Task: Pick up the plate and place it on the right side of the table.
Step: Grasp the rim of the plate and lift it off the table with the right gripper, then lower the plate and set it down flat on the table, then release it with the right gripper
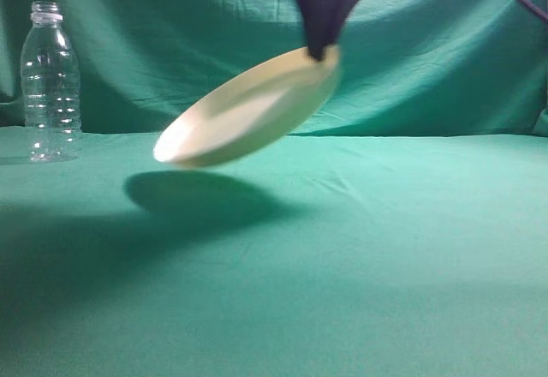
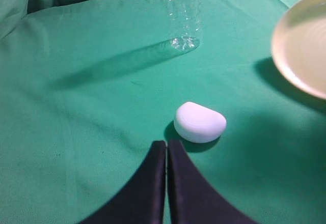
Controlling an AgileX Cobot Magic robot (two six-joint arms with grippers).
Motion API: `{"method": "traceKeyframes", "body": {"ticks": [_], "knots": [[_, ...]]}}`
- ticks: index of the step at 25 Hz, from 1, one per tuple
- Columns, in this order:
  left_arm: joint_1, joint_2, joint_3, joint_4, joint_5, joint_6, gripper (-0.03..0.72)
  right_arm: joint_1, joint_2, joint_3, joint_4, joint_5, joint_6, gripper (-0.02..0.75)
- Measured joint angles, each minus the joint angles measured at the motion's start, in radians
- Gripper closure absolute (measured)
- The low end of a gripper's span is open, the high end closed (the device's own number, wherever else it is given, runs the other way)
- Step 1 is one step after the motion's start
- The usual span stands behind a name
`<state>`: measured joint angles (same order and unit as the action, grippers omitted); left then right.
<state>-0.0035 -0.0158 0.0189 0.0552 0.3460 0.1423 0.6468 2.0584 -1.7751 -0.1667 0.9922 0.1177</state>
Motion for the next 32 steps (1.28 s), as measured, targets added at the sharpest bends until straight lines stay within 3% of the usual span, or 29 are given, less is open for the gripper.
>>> {"method": "traceKeyframes", "body": {"ticks": [5, 6, 10, 14, 23, 25, 30, 32], "knots": [[0.0, 0.0, 0.0, 0.0, 0.0, 0.0, 0.688, -0.158, -0.133, 0.075, -0.014, 0.063, 0.004, 0.738], [0.0, 0.0, 0.0, 0.0, 0.0, 0.0, 0.688, -0.158, -0.133, 0.075, -0.014, 0.063, 0.004, 0.738], [0.0, 0.0, 0.0, 0.0, 0.0, 0.0, 0.688, -0.369, -0.279, 0.31, -0.028, -0.011, 0.009, 0.738], [0.0, 0.0, 0.0, 0.0, 0.0, 0.0, 0.688, -0.499, -0.319, 0.483, -0.028, -0.124, 0.027, 0.738], [0.0, 0.0, 0.0, 0.0, 0.0, 0.0, 0.688, -0.598, -0.284, 0.63, -0.024, -0.318, 0.035, 0.738], [0.0, 0.0, 0.0, 0.0, 0.0, 0.0, 0.688, -0.6, -0.272, 0.63, -0.021, -0.323, 0.035, 0.692], [0.0, 0.0, 0.0, 0.0, 0.0, 0.0, 0.688, -0.6, -0.275, 0.63, -0.008, -0.307, 0.04, 0.416], [0.0, 0.0, 0.0, 0.0, 0.0, 0.0, 0.688, -0.6, -0.307, 0.632, -0.001, -0.276, 0.045, 0.339]]}}
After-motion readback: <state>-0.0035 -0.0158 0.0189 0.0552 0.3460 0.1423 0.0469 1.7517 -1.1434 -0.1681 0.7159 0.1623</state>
